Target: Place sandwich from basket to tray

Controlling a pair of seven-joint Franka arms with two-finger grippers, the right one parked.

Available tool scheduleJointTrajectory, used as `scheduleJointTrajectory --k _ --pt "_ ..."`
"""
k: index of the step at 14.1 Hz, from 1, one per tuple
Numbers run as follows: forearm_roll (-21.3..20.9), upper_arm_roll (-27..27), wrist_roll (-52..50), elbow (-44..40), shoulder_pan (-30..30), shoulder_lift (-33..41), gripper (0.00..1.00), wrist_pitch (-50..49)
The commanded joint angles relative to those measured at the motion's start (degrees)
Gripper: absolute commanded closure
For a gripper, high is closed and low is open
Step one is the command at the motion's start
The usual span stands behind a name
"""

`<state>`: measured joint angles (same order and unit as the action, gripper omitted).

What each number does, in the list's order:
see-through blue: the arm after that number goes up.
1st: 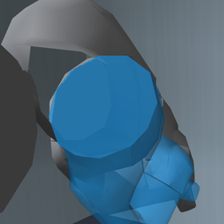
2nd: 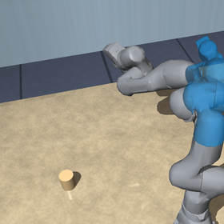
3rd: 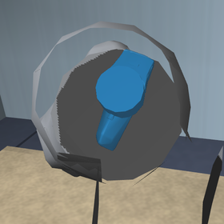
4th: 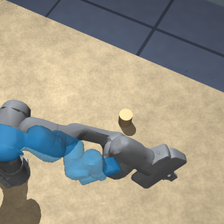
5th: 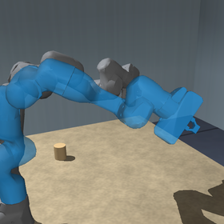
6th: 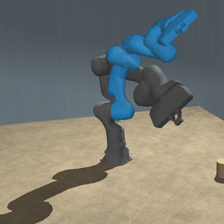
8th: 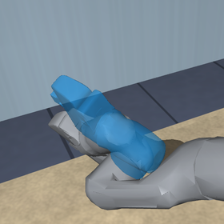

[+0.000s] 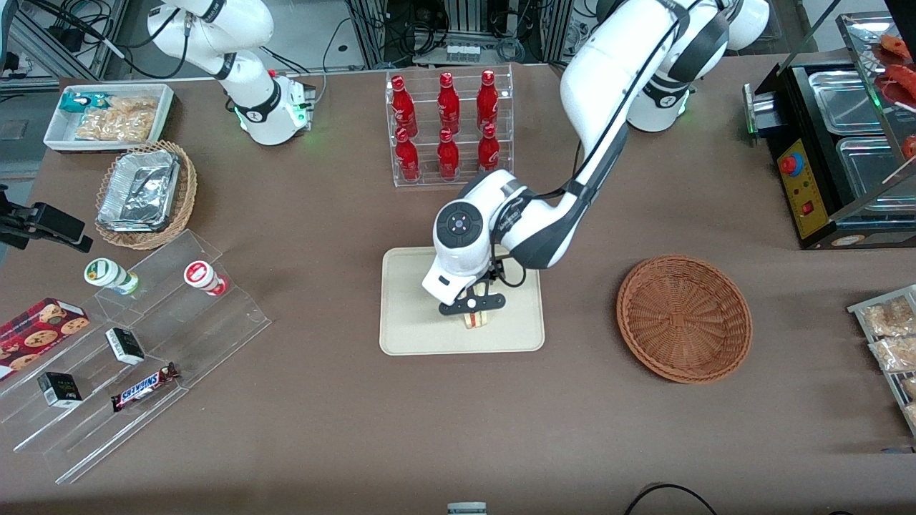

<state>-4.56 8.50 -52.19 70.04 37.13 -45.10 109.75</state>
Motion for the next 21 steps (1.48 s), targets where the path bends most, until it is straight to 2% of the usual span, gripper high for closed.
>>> scheduleJointTrajectory --k 1,4,9,14,17,21 --pt "-0.63 -2.51 3.04 2.72 -0.83 7.73 0.0 -8.64" --pt "-0.72 -2.7 9.64 6.59 -4.42 14.32 0.0 -17.26" --pt "1.47 -2.61 8.86 9.23 -12.08 17.67 0.0 -16.84" --pt "3.06 -2.61 10.78 16.69 -19.46 26.1 0.0 -17.02" --pt "2.97 -2.7 19.72 20.74 -22.01 30.93 0.0 -18.68" --pt "2.97 -2.52 36.5 28.3 -28.59 41.12 0.0 -20.61"
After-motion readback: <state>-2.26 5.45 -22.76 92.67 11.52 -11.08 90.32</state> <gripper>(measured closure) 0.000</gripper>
